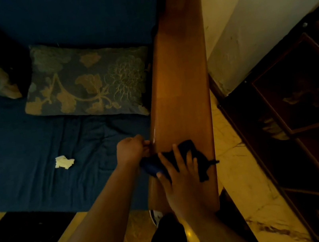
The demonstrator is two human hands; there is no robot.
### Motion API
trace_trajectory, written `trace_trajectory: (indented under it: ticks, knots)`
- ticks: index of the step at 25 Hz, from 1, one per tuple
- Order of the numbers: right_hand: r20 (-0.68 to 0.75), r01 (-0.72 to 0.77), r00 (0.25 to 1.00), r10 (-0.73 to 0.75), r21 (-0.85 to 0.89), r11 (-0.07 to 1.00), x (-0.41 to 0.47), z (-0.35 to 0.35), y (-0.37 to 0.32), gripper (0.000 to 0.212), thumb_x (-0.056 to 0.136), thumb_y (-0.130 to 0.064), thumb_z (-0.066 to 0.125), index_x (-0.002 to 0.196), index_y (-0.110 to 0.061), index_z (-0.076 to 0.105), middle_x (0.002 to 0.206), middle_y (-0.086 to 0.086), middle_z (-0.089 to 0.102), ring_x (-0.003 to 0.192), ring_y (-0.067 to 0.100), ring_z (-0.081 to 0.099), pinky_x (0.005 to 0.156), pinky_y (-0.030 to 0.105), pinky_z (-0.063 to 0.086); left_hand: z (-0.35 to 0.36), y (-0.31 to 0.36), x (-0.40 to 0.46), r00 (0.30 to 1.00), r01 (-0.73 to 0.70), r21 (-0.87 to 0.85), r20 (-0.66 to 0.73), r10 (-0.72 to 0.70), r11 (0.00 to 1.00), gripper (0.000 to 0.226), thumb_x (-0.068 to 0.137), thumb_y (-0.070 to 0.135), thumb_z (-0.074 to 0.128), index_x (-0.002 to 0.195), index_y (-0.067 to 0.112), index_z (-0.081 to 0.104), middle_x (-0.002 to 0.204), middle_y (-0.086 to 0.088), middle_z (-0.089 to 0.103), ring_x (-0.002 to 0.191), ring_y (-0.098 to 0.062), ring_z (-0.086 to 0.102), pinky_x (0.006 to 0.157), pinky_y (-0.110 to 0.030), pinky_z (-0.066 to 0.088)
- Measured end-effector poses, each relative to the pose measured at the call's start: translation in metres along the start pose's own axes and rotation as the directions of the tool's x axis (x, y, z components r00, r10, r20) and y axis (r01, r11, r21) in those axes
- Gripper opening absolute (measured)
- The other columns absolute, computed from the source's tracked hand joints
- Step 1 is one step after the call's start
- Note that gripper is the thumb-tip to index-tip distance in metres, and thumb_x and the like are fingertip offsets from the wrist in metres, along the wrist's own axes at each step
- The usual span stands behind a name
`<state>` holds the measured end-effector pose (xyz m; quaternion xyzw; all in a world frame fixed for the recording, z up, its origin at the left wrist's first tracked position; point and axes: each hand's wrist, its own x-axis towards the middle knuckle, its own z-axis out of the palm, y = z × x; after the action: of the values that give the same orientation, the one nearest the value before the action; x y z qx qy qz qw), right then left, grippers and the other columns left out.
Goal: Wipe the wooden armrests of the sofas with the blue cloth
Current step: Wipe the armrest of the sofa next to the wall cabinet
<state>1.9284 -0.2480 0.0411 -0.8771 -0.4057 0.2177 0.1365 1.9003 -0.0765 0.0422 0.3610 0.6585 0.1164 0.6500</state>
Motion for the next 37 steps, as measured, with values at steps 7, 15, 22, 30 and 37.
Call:
trace_trajectory:
  ticks: [7,15,22,30,37]
  knots:
    - [0.038,-0.029,0.999,0.032,-0.077,0.997,0.119,-0.035,0.016,0.055,0.104,-0.058,0.03,0.155,-0.039,0.032,0.171,0.003,0.002,0.155,0.04,-0.007,0.124,0.057,-0.007,-0.011,-0.015,-0.01,0.999,0.029,-0.066,0.031,-0.027,0.997,0.02,0.096,0.003,0.05,0.078,0.005,0.06,0.075,-0.01,0.07,0.069,-0.019,0.069,0.069,-0.032,0.061]
    - [0.469,0.828,0.524,-0.711,-0.083,0.555,0.022,-0.042,0.103,0.054,0.101,-0.059,0.035,0.153,-0.043,0.037,0.171,-0.005,0.008,0.156,0.034,0.0,0.126,0.051,-0.003,-0.034,-0.072,-0.043,0.994,0.021,-0.086,-0.103,-0.03,0.996,0.02,0.093,0.004,0.051,0.078,0.005,0.062,0.071,-0.008,0.074,0.076,-0.024,0.071,0.077,-0.039,0.061]
    - [0.341,0.663,0.717,-0.609,-0.062,0.746,0.071,-0.076,0.12,0.056,0.1,-0.052,0.04,0.153,-0.035,0.038,0.169,-0.002,0.01,0.155,0.036,0.004,0.125,0.049,-0.001,-0.044,-0.107,-0.088,0.968,-0.067,-0.023,-0.245,0.06,0.997,0.011,0.093,0.008,0.055,0.088,0.004,0.064,0.083,-0.015,0.074,0.067,-0.017,0.071,0.072,-0.035,0.061]
    - [-0.077,0.173,0.982,-0.17,0.038,0.984,-0.049,-0.001,0.071,0.05,0.105,-0.045,0.045,0.153,-0.031,0.043,0.168,0.005,0.021,0.154,0.038,0.012,0.126,0.054,0.005,-0.044,-0.123,-0.103,0.947,-0.13,0.046,-0.29,0.138,0.99,0.017,0.079,0.019,0.062,0.064,0.014,0.056,0.085,-0.023,0.075,0.09,-0.039,0.074,0.085,-0.057,0.06]
    - [0.364,0.741,0.627,-0.689,-0.005,0.671,-0.027,-0.057,0.15,0.054,0.097,-0.022,0.065,0.149,-0.023,0.049,0.166,0.006,0.025,0.154,0.037,0.016,0.123,0.061,0.017,-0.046,-0.128,-0.103,0.936,-0.167,0.121,-0.293,0.196,0.979,0.022,0.083,0.024,0.063,0.079,0.003,0.066,0.085,-0.019,0.073,0.079,-0.033,0.071,0.079,-0.049,0.062]
